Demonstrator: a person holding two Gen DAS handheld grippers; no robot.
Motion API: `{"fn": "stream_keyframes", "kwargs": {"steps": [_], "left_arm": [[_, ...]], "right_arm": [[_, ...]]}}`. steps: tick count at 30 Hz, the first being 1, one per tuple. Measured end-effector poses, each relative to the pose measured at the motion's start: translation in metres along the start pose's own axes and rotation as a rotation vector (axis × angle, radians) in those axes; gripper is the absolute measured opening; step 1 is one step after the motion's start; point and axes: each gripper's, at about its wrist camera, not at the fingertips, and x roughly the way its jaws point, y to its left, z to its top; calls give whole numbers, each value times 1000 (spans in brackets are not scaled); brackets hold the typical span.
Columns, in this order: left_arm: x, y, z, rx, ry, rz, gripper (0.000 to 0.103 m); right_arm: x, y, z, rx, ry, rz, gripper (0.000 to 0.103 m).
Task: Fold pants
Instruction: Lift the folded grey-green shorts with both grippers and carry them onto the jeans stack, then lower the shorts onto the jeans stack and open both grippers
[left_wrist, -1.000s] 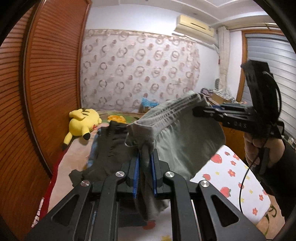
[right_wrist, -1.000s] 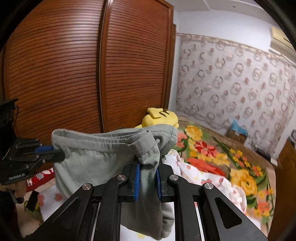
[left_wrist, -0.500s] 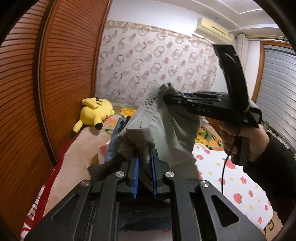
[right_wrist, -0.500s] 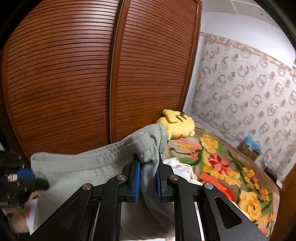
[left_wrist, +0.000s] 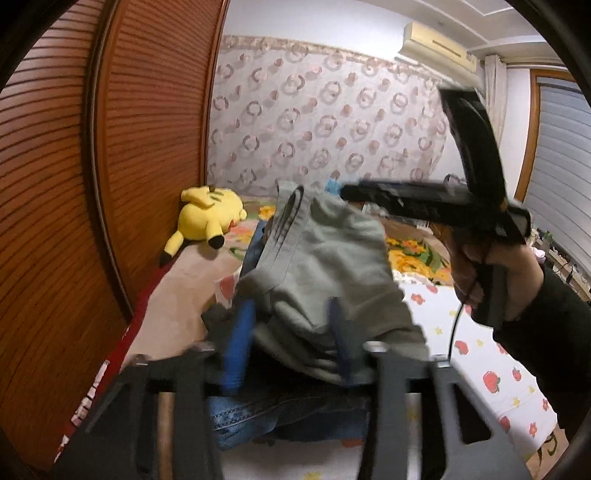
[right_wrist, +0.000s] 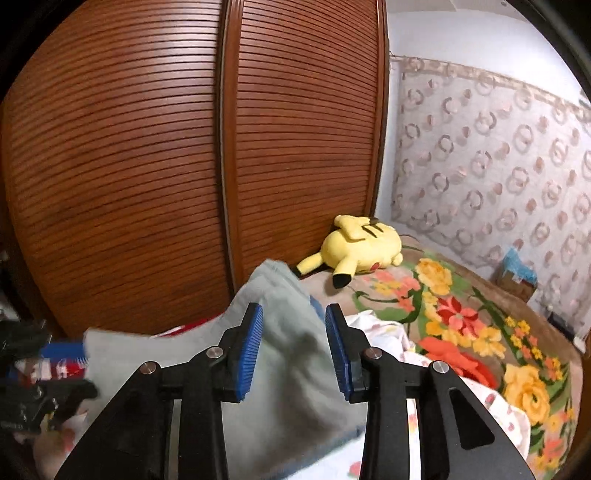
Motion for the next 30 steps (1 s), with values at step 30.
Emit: {"fn": "stream_keyframes", "kwargs": {"steps": [30], "left_arm": [[33, -17, -16, 60, 110, 6, 57]], "right_arm": [[22, -23, -33, 134, 70, 22, 37]]}}
